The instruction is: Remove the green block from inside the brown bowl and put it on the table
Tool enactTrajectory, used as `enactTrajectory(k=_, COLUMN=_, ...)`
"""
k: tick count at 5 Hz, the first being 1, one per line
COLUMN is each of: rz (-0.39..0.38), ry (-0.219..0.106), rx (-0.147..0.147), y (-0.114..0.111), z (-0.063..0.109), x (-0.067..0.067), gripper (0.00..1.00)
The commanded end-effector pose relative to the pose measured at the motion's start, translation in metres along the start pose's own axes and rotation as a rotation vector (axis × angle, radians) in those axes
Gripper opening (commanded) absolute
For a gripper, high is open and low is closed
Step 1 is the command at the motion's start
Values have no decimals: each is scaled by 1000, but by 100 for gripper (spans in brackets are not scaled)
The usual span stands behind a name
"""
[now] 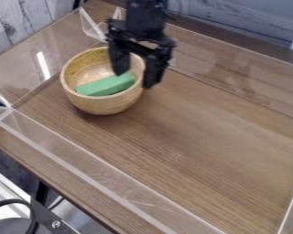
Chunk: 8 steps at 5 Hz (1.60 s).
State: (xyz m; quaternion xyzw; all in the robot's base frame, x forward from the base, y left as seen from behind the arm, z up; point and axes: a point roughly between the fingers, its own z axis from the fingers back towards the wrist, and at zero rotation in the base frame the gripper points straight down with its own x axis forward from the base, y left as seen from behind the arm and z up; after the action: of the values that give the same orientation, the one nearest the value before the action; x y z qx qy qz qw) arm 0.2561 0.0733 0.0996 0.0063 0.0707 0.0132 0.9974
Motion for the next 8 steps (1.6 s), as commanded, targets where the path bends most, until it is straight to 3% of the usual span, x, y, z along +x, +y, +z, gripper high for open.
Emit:
enactTrajectory(k=1, rz=-10, ry=-84, rx=26, y=24, z=17, x=0, gripper=100)
enactTrajectory(k=5, rz=-6, ry=-100, rx=32, y=50, z=-14, x=29, gripper=100)
enactTrajectory(k=8, rz=-12, ry=-112, rx=27, y=57, z=-22, x=42, gripper=100)
